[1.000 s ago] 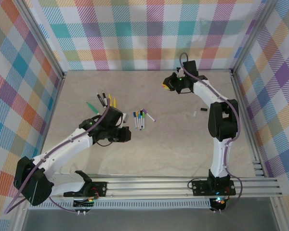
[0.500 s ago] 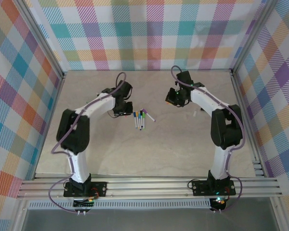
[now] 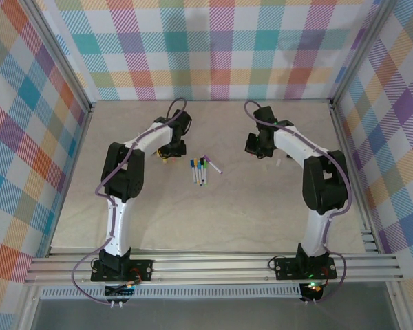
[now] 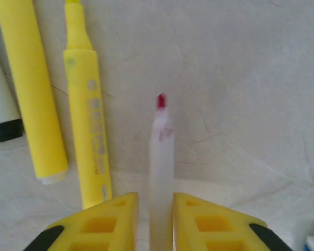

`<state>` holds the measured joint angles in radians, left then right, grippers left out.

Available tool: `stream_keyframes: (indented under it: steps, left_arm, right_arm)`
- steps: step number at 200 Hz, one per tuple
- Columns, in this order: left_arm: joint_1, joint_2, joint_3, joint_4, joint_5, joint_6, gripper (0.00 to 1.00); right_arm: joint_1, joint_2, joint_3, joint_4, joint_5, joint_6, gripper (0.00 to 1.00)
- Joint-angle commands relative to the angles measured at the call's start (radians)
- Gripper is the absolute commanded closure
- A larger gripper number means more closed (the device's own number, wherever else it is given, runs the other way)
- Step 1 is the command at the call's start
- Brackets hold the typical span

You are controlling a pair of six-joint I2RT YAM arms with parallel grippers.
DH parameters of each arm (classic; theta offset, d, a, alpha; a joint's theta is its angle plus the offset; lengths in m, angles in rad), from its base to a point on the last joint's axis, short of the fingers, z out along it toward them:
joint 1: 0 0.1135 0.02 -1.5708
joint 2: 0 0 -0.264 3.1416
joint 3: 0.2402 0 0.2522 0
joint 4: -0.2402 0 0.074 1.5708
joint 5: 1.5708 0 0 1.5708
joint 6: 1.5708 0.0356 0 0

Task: Open the pen caps

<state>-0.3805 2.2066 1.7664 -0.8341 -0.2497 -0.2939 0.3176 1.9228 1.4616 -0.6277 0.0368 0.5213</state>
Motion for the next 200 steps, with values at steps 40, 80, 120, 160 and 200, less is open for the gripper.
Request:
stream_keyframes:
  steps: [40,80,120,160,200]
  left_arm:
    - [0.005,-0.018,0.009,-0.065,-0.052,0.002,0.68]
    - [0.002,-0.117,-0.020,-0.054,-0.049,-0.011,0.63]
    - [-0.025,-0.225,-0.065,-0.053,-0.042,-0.022,0.59]
    - [-0.099,-0.399,-0.236,0.036,0.047,-0.099,0.60]
    - [-0.157,-0.476,-0.415,0.180,0.115,-0.217,0.59]
  right_arm:
    - [0.001,0.124,0.073,-0.108,0.136,-0.019,0.94]
    - [0.001,0.122,0.083,-0.129,0.167,-0.015,0.70]
    - [0.008,0.086,0.093,-0.163,0.182,-0.012,0.61]
    - [0.040,-0.067,0.005,-0.115,0.115,-0.003,0.62]
    - [0.123,-0.182,-0.127,-0.058,0.071,0.030,0.63]
